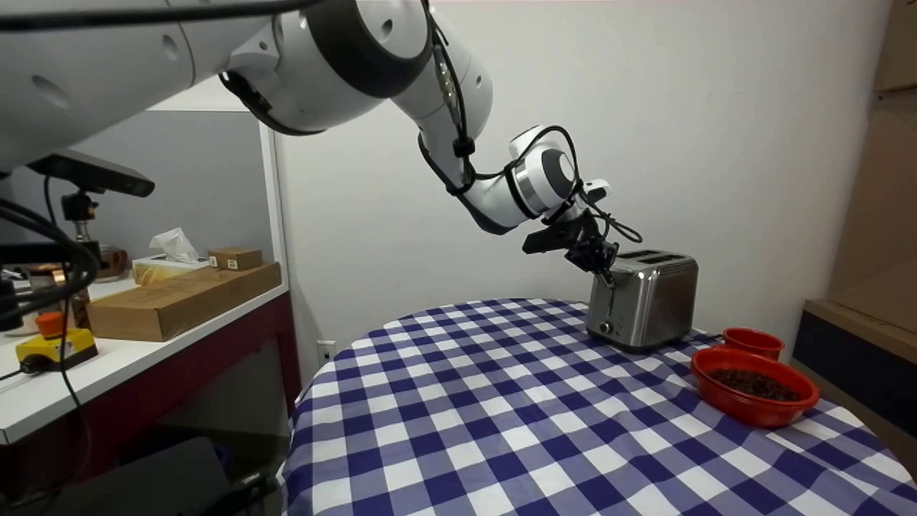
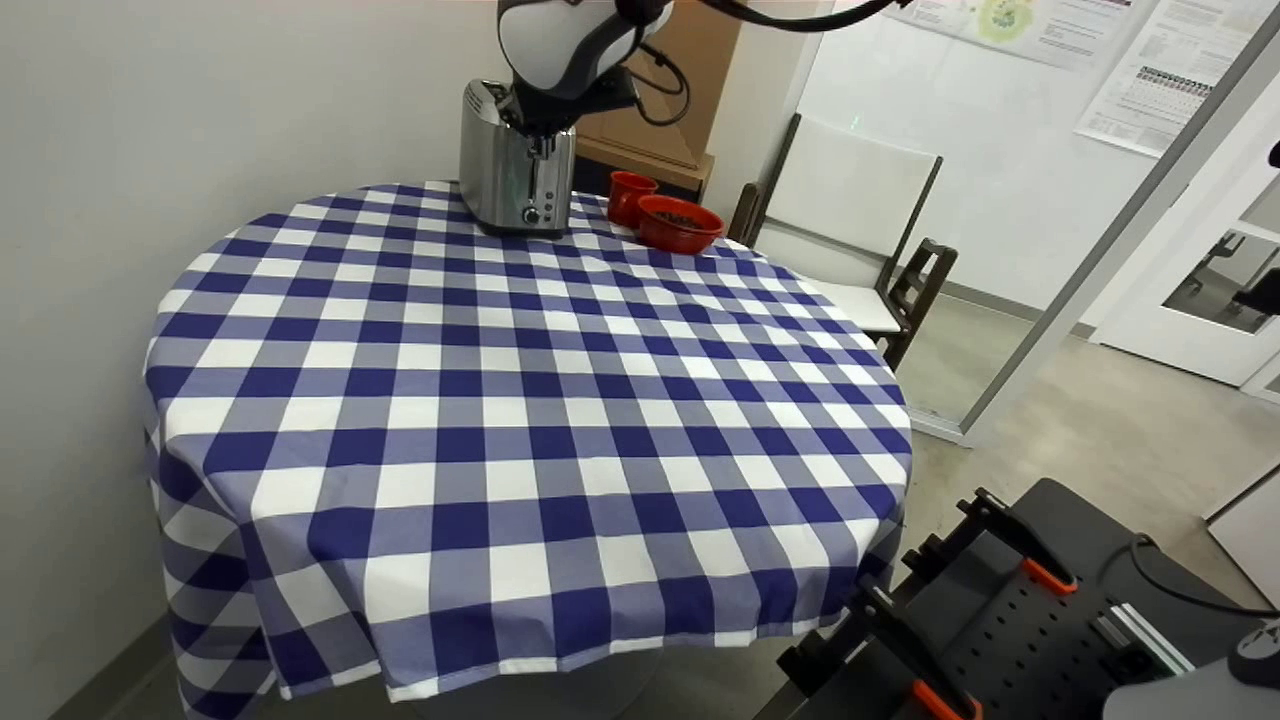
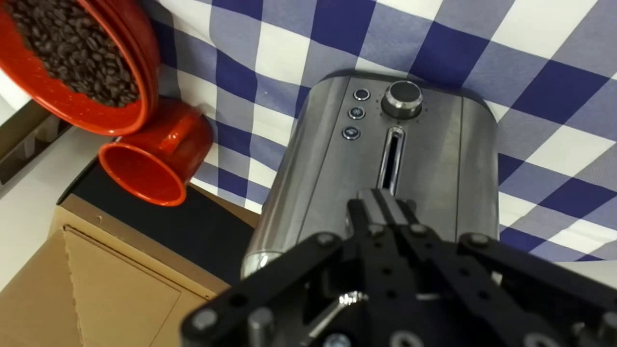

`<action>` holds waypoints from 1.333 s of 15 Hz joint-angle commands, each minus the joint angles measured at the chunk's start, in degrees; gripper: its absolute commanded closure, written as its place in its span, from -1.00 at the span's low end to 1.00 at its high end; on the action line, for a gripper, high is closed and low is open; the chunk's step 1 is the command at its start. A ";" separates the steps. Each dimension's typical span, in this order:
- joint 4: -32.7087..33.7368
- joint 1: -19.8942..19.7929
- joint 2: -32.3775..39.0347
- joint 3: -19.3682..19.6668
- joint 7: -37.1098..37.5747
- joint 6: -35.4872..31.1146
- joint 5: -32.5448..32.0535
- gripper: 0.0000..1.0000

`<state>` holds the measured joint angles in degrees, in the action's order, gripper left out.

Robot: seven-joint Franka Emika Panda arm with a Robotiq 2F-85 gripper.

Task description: Push down the switch of the toaster

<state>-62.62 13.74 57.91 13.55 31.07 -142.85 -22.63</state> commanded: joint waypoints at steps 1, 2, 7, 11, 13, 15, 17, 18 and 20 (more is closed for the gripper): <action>6.27 0.14 5.13 1.42 -0.17 0.96 1.83 0.99; 7.12 0.00 6.10 1.51 -0.22 1.02 2.00 0.99; 9.74 -0.31 10.00 1.97 -0.52 1.28 2.52 0.99; 11.22 -0.16 12.88 2.17 -0.71 1.56 2.57 0.99; 11.62 -0.40 13.28 2.19 -0.99 1.59 2.61 0.99; 11.87 -0.42 13.05 2.12 -0.98 2.13 2.69 0.99; 11.54 -0.38 11.66 1.79 -1.02 4.80 3.33 0.99; 11.23 -0.80 10.85 0.88 -2.36 6.11 3.94 0.47; 9.37 -2.06 7.60 -1.42 -5.03 9.50 6.51 0.32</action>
<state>-53.23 13.46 67.47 14.86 30.34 -137.87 -19.98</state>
